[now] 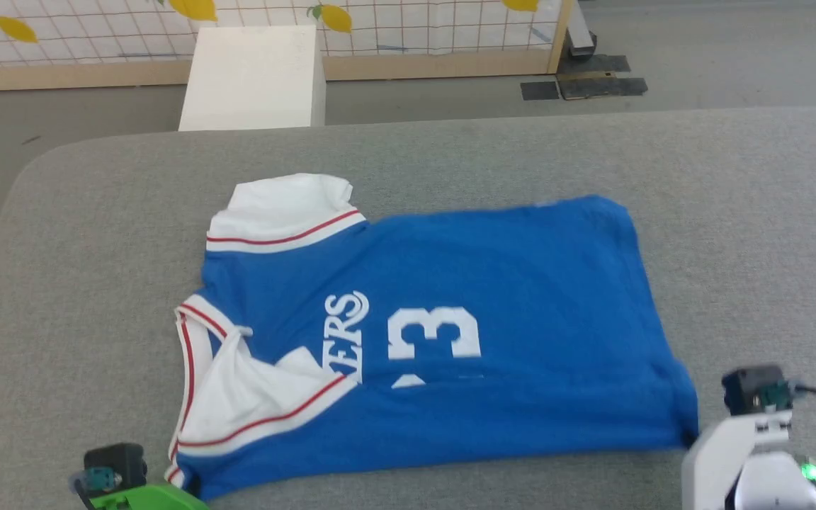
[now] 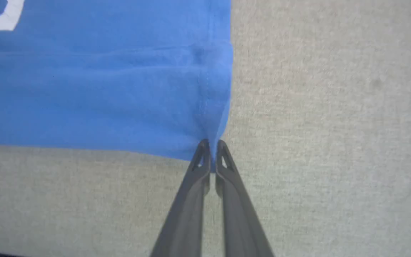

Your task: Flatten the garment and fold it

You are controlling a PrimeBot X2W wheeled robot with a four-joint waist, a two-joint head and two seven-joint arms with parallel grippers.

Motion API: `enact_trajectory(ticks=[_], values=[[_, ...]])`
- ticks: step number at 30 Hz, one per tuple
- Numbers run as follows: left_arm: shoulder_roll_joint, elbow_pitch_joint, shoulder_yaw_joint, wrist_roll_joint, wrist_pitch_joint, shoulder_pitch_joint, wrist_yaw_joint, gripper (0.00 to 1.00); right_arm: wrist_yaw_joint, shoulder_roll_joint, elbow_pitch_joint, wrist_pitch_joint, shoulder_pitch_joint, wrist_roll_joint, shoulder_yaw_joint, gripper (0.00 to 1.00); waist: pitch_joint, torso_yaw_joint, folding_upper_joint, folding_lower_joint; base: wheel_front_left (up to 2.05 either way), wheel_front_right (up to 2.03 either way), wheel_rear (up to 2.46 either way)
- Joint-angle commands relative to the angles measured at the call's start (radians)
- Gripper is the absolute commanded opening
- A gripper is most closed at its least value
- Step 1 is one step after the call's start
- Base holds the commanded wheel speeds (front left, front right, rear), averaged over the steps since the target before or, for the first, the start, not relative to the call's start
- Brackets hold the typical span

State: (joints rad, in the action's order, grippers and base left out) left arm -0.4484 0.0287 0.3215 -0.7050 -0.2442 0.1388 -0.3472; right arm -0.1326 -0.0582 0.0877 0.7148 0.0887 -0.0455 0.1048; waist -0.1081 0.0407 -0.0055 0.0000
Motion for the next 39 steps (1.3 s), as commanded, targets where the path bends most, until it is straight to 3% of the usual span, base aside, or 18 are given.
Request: enact_trajectory(ticks=[1,5,15,16,17,18,19,27,33,39], values=[[-0.014,-0.011,0.006,-0.001,-0.018,0.027,-0.012,0.0,0.002,-0.005,0.017,0.036,0.034,-0.011,0.002,0.0,-0.001,-0.006,0.0055,0.0,0.0,0.0,0.0],[-0.027,-0.027,0.021,0.0,-0.056,0.049,-0.026,0.0,0.002,-0.001,0.034,0.11,0.098,-0.018,0.013,0.0,-0.008,-0.011,0.0055,0.0,0.0,0.0,0.0],[-0.019,0.011,0.035,-0.013,-0.065,0.044,-0.013,0.0,0.002,0.007,-0.094,0.002,0.087,-0.057,0.021,0.0,-0.023,-0.001,0.0055,0.0,0.0,0.0,0.0],[-0.013,0.011,0.031,-0.014,-0.052,0.039,-0.01,0.05,0.002,0.007,-0.104,-0.02,0.081,-0.073,0.028,0.11,-0.022,-0.001,0.0055,0.0,0.0,0.0,0.0],[-0.008,0.009,0.028,-0.015,-0.039,0.035,-0.006,0.35,0.002,0.008,-0.11,-0.04,0.077,-0.081,0.032,0.3,-0.02,-0.002,0.0055,0.0,0.0,0.0,0.0],[-0.003,0.006,0.024,-0.015,-0.021,0.029,-0.001,1.0,0.002,0.008,-0.113,-0.068,0.073,-0.088,0.037,0.86,-0.016,-0.004,0.0055,0.0,0.0,0.0,0.0],[-0.001,0.003,0.021,-0.013,-0.007,0.024,0.004,1.0,0.002,0.008,-0.115,-0.092,0.071,-0.095,0.043,1.0,-0.013,-0.005,0.0055,0.0,0.0,0.0,0.0],[-0.019,-0.059,-0.021,0.04,0.173,-0.045,0.064,1.0,0.002,0.008,-0.085,-0.381,0.05,-0.139,0.064,1.0,0.009,0.003,0.0055,0.0,0.0,0.0,0.0],[-0.056,-0.052,-0.043,0.103,0.293,-0.173,0.119,1.0,0.002,0.008,-0.052,-0.615,0.014,-0.123,0.011,1.0,-0.008,0.036,0.0055,0.0,0.0,0.0,0.0],[-0.114,-0.004,-0.034,0.134,0.288,-0.376,0.212,1.0,0.002,0.008,-0.048,-0.775,-0.04,-0.084,-0.052,1.0,-0.075,0.072,0.0055,0.0,0.0,0.0,0.0]])
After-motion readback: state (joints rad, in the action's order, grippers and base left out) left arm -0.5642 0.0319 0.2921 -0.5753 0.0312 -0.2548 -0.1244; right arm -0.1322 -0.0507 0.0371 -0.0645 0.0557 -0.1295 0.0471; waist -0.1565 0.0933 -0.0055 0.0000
